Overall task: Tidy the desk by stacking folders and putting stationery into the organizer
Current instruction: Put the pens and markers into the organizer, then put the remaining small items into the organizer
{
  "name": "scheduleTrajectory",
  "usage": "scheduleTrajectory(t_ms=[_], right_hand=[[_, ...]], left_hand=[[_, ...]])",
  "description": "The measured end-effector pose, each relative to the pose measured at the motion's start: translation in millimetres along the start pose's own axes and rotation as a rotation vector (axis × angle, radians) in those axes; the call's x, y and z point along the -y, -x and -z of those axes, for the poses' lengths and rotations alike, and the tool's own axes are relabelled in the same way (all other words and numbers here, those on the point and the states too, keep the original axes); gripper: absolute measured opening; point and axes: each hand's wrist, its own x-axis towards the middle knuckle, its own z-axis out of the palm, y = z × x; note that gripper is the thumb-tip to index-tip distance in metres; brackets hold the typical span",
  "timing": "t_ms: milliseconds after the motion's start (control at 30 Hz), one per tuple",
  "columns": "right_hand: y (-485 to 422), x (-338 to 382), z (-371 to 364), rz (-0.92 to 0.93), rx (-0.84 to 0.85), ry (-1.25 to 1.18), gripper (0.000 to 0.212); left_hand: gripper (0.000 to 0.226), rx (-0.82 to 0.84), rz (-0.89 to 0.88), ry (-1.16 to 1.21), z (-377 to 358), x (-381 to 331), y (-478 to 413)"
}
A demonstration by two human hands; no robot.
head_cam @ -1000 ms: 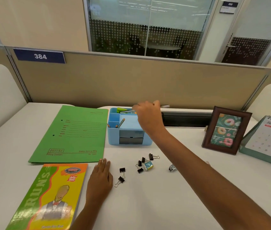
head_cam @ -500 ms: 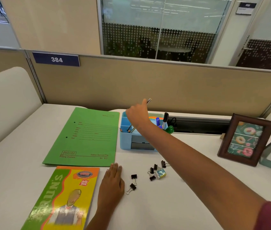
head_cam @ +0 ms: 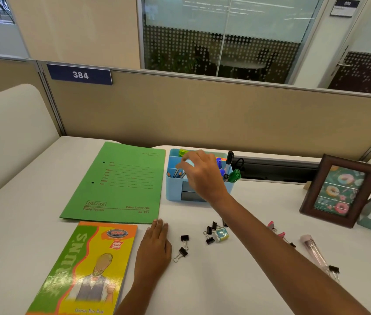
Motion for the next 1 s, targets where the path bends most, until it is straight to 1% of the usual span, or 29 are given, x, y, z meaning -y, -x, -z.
scheduleTrajectory(t_ms=[67,133,300,367,500,567,667,700,733,833,900,967,1000], right_hand=[[21.6,-2.9,7.4,-0.099,-0.049,-0.075,0.030],[48.8,-7.4,13.5,-0.249,-0.031,-0.153,0.027],[126.4,-15.4,22.2,-0.578,0.098,-0.256,0.021],[151.7,-13.8,23.8,-0.664,0.151,-0.300,0.020],[180.0,-7.9,19.0,-0.813,0.328,-0.402,0.018],[182.8,-2.4,17.5,-0.853,0.402,-0.414,0.023],[180.7,7.4,16.5,-0.896,0.457,-0.399,0.053],[179.2,9.4,16.1,-0.905,0.462,-0.393,0.060],[177.8,10.8,15.6,-0.917,0.469,-0.384,0.059],[176.5,13.2,12.6,-0.904,0.480,-0.354,0.049],[176.6,13.4,10.1,-0.889,0.522,-0.349,0.041],[175.5,11.6,8.3,-0.898,0.519,-0.379,0.033],[173.5,10.6,8.8,-0.912,0.507,-0.400,0.031]], left_hand=[[0.048,0.000,0.000,0.000,-0.2,0.0,0.4],[0.048,0.000,0.001,-0.001,0.0,-0.4,0.0],[0.048,-0.001,0.000,-0.011,0.6,-1.0,0.0],[0.048,-0.006,-0.002,-0.017,1.0,-1.1,1.0],[0.048,-0.012,-0.007,-0.027,1.6,-1.6,1.1],[0.048,-0.023,-0.011,-0.028,0.7,-1.3,0.9],[0.048,-0.041,-0.018,-0.035,-0.1,-1.0,1.5],[0.048,-0.041,-0.019,-0.035,-0.1,-1.0,1.9],[0.048,-0.042,-0.020,-0.034,-0.3,-0.9,2.2],[0.048,-0.051,-0.011,-0.020,-1.9,-0.8,2.9],[0.047,-0.043,0.005,-0.012,-3.1,-0.6,2.8],[0.047,-0.042,0.014,-0.011,-5.6,0.2,2.9],[0.051,-0.042,0.016,-0.014,-6.9,1.3,2.8]])
